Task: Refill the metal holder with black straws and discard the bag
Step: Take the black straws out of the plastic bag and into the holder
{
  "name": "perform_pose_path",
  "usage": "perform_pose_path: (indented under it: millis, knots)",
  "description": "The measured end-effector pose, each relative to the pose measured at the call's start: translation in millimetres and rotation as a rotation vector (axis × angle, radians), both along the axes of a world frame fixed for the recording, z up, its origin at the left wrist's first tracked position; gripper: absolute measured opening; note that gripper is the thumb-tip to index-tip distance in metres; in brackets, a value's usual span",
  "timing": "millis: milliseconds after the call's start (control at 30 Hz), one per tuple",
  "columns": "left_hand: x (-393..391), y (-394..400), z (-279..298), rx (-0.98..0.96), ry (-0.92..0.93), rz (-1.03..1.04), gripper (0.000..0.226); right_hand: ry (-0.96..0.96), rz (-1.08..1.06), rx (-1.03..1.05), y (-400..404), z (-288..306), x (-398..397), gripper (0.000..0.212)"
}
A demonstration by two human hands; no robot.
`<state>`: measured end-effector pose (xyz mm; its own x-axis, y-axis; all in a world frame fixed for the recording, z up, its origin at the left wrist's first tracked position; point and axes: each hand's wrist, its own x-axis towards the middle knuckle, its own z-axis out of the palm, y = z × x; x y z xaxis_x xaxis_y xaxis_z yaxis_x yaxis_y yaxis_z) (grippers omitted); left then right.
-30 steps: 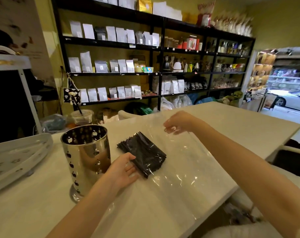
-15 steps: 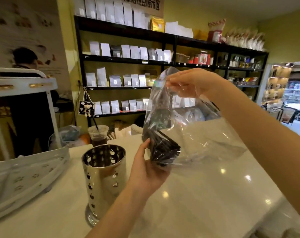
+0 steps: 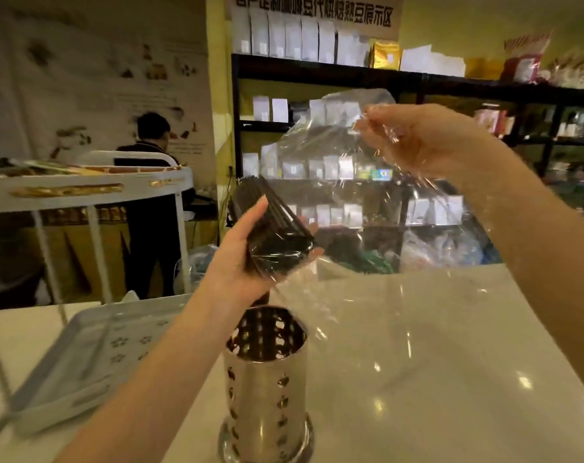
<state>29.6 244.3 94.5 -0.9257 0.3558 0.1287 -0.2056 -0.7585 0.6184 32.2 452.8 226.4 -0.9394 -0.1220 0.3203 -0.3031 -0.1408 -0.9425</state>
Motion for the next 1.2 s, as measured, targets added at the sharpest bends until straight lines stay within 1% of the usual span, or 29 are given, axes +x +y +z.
perform_pose_path:
  millis: [67,167,233,267,367,400,433,500,533,633,700,767,867,900,933,1000,1067,1133,1200]
  knots:
    - [-12,-14,1,-0.070,-0.012,0.052,0.068,-0.030,0.016,0.059,-6,-6,-13,0.010]
    - [-24,-31,5,-0.194,-0.024,0.131,0.059,-0.103,0.075,0.165,-17,-16,-25,0.021]
    - [-31,-39,8,-0.272,-0.044,0.174,0.051,-0.104,0.076,0.183,-21,-22,-32,0.019]
    - [-35,-43,9,-0.317,-0.045,0.206,0.050,-0.098,0.076,0.174,-21,-25,-35,0.016]
    - [-49,-52,15,-0.422,-0.017,0.275,0.060,-0.097,0.075,0.141,-22,-31,-45,0.014]
    - [-53,-53,19,-0.455,-0.007,0.285,0.059,-0.092,0.061,0.125,-22,-33,-49,0.014]
    - [-57,-53,23,-0.492,0.007,0.289,0.052,-0.086,0.042,0.098,-21,-34,-52,0.013]
    - [-63,-53,33,-0.554,0.024,0.321,0.030,-0.066,0.001,0.038,-20,-37,-57,0.014]
    - [-66,-52,38,-0.572,0.037,0.329,0.030,-0.053,-0.016,0.014,-19,-39,-59,0.013]
    - [-74,-46,47,-0.614,0.062,0.341,0.058,-0.032,-0.068,-0.046,-18,-45,-64,0.011]
    - [-79,-43,47,-0.637,0.081,0.333,0.063,-0.038,-0.092,-0.078,-18,-47,-66,0.013]
    - [-84,-41,44,-0.652,0.091,0.324,0.055,-0.051,-0.100,-0.104,-20,-50,-68,0.014]
    - [-87,-39,35,-0.694,0.101,0.360,0.021,-0.058,-0.085,-0.136,-24,-55,-70,0.017]
    - [-86,-39,31,-0.699,0.112,0.371,0.014,-0.063,-0.077,-0.148,-26,-58,-71,0.017]
    - [-86,-39,27,-0.697,0.126,0.383,0.013,-0.075,-0.062,-0.163,-28,-61,-70,0.017]
    - [-81,-38,21,-0.685,0.151,0.413,0.016,-0.096,-0.040,-0.165,-30,-66,-67,0.020]
    - [-76,-40,17,-0.673,0.184,0.439,0.021,-0.093,-0.060,-0.118,-32,-72,-62,0.024]
    - [-72,-41,13,-0.672,0.229,0.443,0.033,-0.088,-0.052,-0.149,-34,-78,-59,0.025]
    - [-68,-42,9,-0.695,0.267,0.452,0.044,-0.071,-0.025,-0.163,-38,-83,-55,0.019]
